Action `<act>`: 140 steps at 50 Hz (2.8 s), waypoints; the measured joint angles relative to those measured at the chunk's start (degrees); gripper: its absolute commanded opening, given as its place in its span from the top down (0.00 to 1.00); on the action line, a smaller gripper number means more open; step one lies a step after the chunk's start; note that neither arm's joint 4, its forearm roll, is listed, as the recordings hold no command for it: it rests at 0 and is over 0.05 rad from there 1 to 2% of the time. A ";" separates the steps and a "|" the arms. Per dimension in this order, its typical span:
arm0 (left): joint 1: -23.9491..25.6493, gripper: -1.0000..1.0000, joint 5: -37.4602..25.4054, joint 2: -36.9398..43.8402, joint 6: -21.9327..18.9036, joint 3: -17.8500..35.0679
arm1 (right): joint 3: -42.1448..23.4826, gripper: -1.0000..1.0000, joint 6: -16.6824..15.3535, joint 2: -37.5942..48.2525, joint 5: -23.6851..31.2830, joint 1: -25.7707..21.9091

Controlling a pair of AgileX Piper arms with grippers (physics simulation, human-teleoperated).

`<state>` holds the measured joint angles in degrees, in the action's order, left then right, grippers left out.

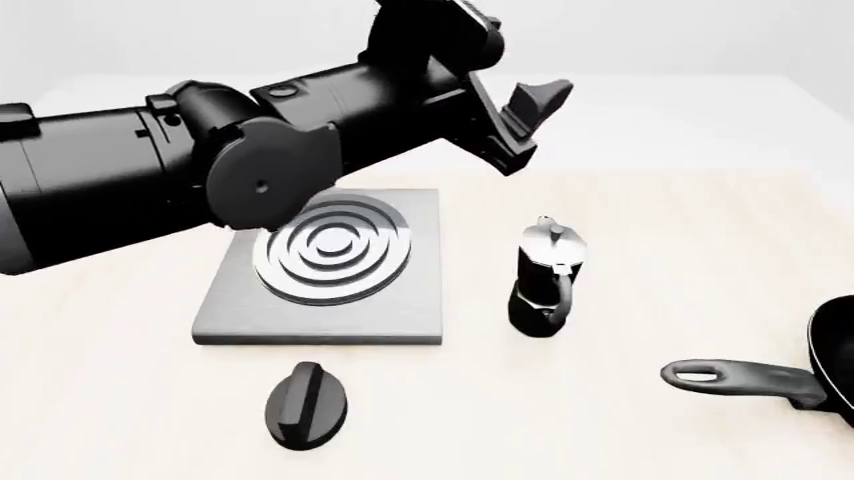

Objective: Put the frying pan on the stove.

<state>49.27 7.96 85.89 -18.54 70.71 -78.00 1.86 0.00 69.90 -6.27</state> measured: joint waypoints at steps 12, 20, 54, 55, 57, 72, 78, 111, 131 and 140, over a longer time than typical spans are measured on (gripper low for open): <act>3.53 0.00 -5.23 5.22 -2.10 7.49 | 0.21 0.00 0.41 0.00 0.00 -0.07; 5.65 0.00 -8.38 8.35 -3.14 11.94 | 0.29 0.00 0.68 0.00 0.00 -0.12; 11.00 0.00 -20.74 24.87 -7.96 30.32 | 0.63 0.00 1.51 0.00 0.00 -0.30; 11.05 0.00 -21.10 25.40 -8.13 30.89 | 0.64 0.00 1.55 0.00 0.00 -0.30; 11.14 0.00 -21.75 26.38 -8.41 31.94 | 0.66 0.00 1.63 0.00 0.00 -0.30; 11.51 0.00 -26.93 33.03 -10.41 39.55 | 0.78 0.00 2.10 0.00 0.00 -0.28; 11.91 0.00 -27.98 34.85 -10.87 40.88 | 0.80 0.00 2.24 0.00 0.00 -0.28; 15.40 0.00 -27.62 39.36 -9.69 39.85 | 0.96 0.00 2.67 0.00 0.00 -0.33; 17.45 0.00 -24.57 40.40 -7.50 36.98 | 1.09 0.00 2.75 0.00 0.00 -0.45; 18.05 0.00 -23.16 41.01 -6.58 35.76 | 1.10 0.00 2.80 0.00 0.00 -0.47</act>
<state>67.32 -15.20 126.90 -25.13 106.46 -76.90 4.66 0.00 69.90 -6.74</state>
